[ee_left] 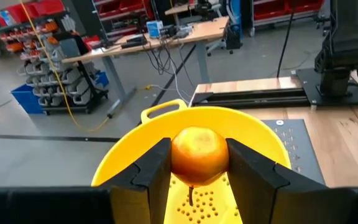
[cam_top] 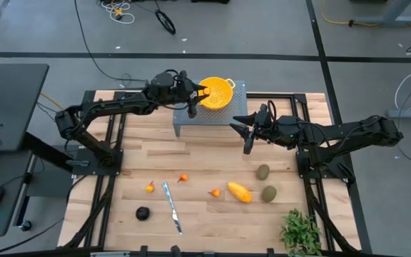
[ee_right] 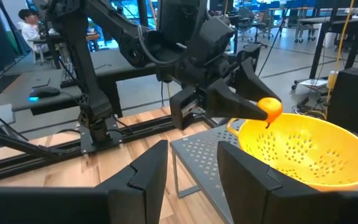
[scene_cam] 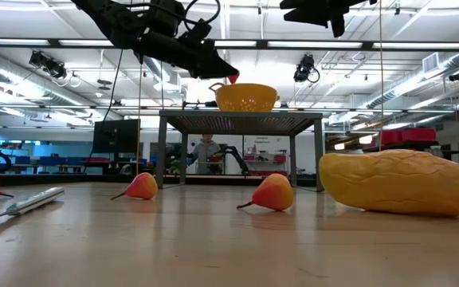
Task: Pick & Place Fruit
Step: Put the pear into the yellow colander bowl on the shelf
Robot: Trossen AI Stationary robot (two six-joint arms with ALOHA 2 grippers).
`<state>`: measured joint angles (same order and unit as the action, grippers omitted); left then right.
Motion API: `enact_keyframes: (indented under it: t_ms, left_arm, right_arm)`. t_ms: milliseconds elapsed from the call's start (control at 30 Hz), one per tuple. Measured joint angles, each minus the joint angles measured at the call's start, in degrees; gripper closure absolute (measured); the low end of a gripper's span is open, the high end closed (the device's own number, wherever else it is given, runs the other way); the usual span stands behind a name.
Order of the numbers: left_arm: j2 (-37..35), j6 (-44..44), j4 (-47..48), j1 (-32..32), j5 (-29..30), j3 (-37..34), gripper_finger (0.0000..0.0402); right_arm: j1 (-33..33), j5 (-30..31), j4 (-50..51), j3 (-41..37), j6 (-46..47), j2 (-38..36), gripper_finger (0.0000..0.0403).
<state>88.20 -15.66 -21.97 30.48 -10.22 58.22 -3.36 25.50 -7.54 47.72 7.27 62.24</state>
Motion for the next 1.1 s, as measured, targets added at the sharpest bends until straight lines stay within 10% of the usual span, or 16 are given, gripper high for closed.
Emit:
enact_keyframes:
  t_ms: [600,1100]
  left_arm:
    - [-1.5,-0.2,-0.9,-0.7,2.2,0.0,0.0128]
    - [-22.4,-8.2,18.5,-7.3,6.6,0.0,0.0123]
  right_arm:
    - [0.0,0.0,0.0,0.0,0.0,0.0,0.0254]
    - [-0.2,-2.1,0.0,0.0,-0.2,0.0,0.0254]
